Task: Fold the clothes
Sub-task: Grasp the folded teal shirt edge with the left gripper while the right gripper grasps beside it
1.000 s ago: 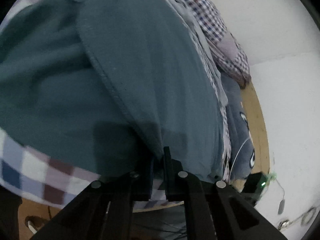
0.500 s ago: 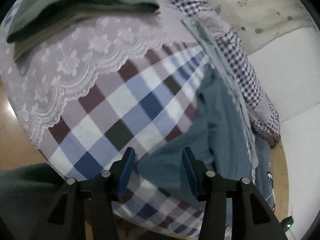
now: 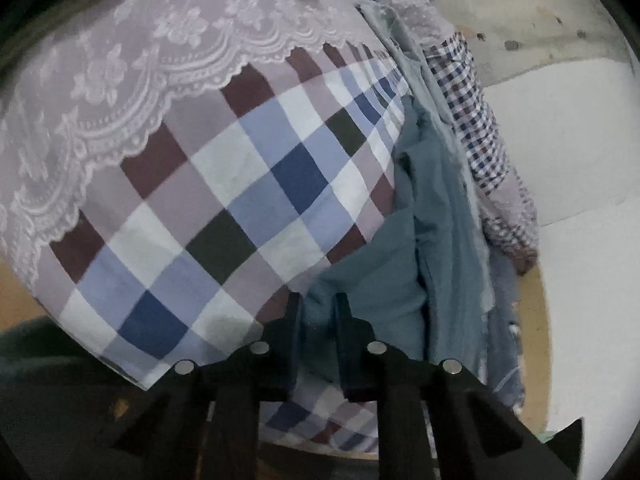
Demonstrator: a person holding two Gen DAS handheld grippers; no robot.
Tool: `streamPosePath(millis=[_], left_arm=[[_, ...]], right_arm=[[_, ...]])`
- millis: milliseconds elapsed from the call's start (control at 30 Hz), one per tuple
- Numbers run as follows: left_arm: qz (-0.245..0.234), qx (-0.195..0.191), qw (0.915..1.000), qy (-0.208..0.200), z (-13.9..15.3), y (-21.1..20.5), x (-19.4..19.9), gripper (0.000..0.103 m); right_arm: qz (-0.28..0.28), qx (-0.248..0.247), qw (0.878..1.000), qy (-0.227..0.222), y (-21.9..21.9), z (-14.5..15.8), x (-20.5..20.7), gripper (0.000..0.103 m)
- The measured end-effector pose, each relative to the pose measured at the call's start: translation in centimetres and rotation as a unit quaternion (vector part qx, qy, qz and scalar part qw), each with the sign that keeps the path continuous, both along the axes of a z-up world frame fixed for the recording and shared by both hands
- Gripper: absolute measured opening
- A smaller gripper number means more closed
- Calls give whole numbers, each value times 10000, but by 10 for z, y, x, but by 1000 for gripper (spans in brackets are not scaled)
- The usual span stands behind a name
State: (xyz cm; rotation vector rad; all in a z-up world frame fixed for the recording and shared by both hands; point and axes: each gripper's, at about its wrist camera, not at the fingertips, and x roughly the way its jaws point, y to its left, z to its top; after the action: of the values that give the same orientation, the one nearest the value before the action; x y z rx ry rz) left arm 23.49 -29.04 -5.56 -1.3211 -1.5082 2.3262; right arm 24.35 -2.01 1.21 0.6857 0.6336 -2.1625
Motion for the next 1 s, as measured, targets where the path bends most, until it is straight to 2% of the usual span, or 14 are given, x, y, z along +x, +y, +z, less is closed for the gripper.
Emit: streamPosePath(millis=[200,400,433,467,500,533,567,600,633,667,767,833,1000], left_arm=[[-120,904,9950,408,10,-2,-4,10],[-71,1549,9867,499,8,-11,-1,10],[-50,1640,9851,509,7,-13,0,10],[-41,1679,9844,532,7,-14,0,10],[-33,1711,9837,557,7,-15,0,10],[29,1627,9852,547,8,-17,1,11],[98,1528,9868,534,8,-20,2,17],[167,1429,9882,520,8,-22,3,29],[244,1378,9889,491,8,-23,2,37],[322,1332,9895,461,7,-23,1,50],[391,1228,9911,336,4,-23,1,55],[310,1329,9899,370,1,-19,0,62],[185,1655,9838,657,2,-12,-6,62]], right_arm=[[705,474,9940,686,-72,-30,19,51],[697,986,9771,1755,-109,-54,30,49],[675,1089,9731,1916,-113,-57,31,48],[665,1158,9699,2036,-116,-59,32,41],[631,1181,9695,2055,-118,-59,30,35],[581,1188,9702,2031,-120,-58,28,19],[532,1195,9709,2008,-121,-57,25,5],[482,1202,9715,1985,-123,-56,23,4],[460,1154,9735,1918,-120,-54,21,4],[443,1078,9758,1850,-119,-51,19,4],[372,778,9857,1449,-113,-37,12,3],[338,553,9913,1144,-107,-27,6,4],[328,286,9961,771,-100,-14,3,6]])
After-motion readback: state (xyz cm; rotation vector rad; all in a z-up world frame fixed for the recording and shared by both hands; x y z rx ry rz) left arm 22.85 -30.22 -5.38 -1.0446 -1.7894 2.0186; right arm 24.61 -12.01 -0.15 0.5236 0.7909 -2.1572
